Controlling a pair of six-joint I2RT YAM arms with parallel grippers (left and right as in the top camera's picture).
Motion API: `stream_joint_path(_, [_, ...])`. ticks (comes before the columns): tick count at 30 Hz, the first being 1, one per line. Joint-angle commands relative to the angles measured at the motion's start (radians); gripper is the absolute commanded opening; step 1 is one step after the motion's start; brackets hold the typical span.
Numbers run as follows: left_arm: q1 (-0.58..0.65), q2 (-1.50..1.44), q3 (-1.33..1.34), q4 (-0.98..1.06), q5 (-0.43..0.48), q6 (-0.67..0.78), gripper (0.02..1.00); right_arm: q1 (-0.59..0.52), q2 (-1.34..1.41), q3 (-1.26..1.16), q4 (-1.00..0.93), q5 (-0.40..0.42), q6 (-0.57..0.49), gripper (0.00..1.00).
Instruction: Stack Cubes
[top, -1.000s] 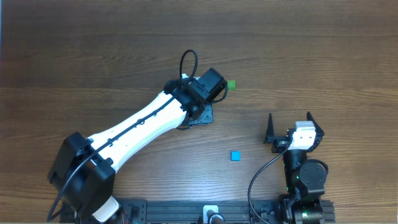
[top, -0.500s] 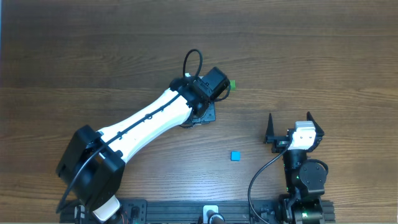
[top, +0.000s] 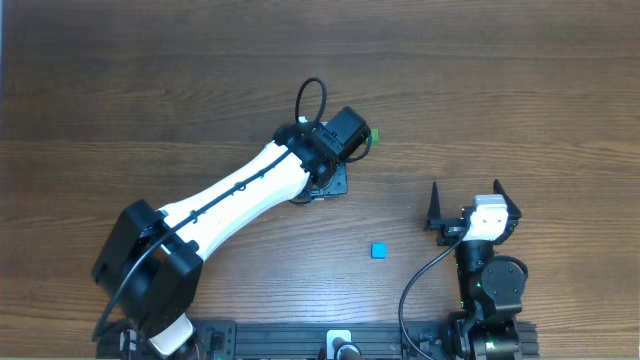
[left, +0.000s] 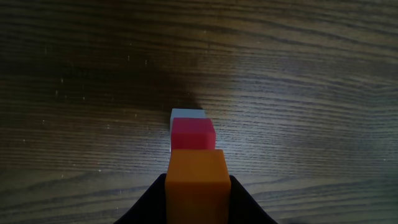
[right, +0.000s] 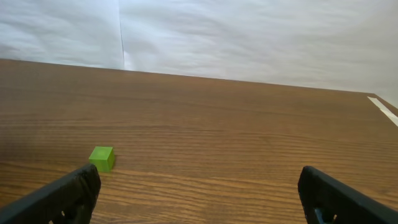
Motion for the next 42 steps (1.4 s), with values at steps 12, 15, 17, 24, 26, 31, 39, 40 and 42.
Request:
stream_joint_path(12, [0.011,0.053,0.021,0.007,-0.019,-0.003,0.042,-0.006,-0.007,-0.009,0.002,-0.008,-0.001,0.991])
stream_joint_path(15, [0.011,0.053,0.021,0.008,-0.019,-0.004,0.04,-0.006,-0.007,-0.009,0.002,-0.008,-0.001,0.991])
stream_joint_path(17, [0.011,0.053,0.021,0.01,-0.019,-0.003,0.04,-0.006,-0.007,-0.009,0.002,-0.008,-0.001,0.993])
stream_joint_path(24, [0.011,0.053,0.021,0.01,-0.019,-0.003,0.185,-0.006,-0.007,-0.009,0.002,-0.008,-0.001,0.991])
stream_joint_path(26, [0.011,0.053,0.021,0.01,-0.019,-0.003,0.275,-0.006,-0.007,-0.009,0.002,-0.008,-0.001,0.993])
stream_joint_path(31, [0.011,0.053,0.021,0.011,-0.019,-0.003,0.386,-0.006,-0.007,-0.009,0.002,-0.008,-0.001,0.991])
stream_joint_path(39, [0.01,0.042,0.021,0.011,-0.03,-0.003,0.715,-0.006,-0.007,-0.009,0.002,-0.008,-0.001,0.991])
stream_joint_path(40, [0.008,0.032,0.021,0.011,-0.036,-0.004,0.801,-0.006,-0.007,-0.009,0.002,-0.008,-0.001,0.991])
stream_joint_path(42, [0.008,-0.004,0.021,0.014,-0.044,-0.004,0.936,-0.006,-0.007,-0.009,0.002,-0.008,-0.001,0.993])
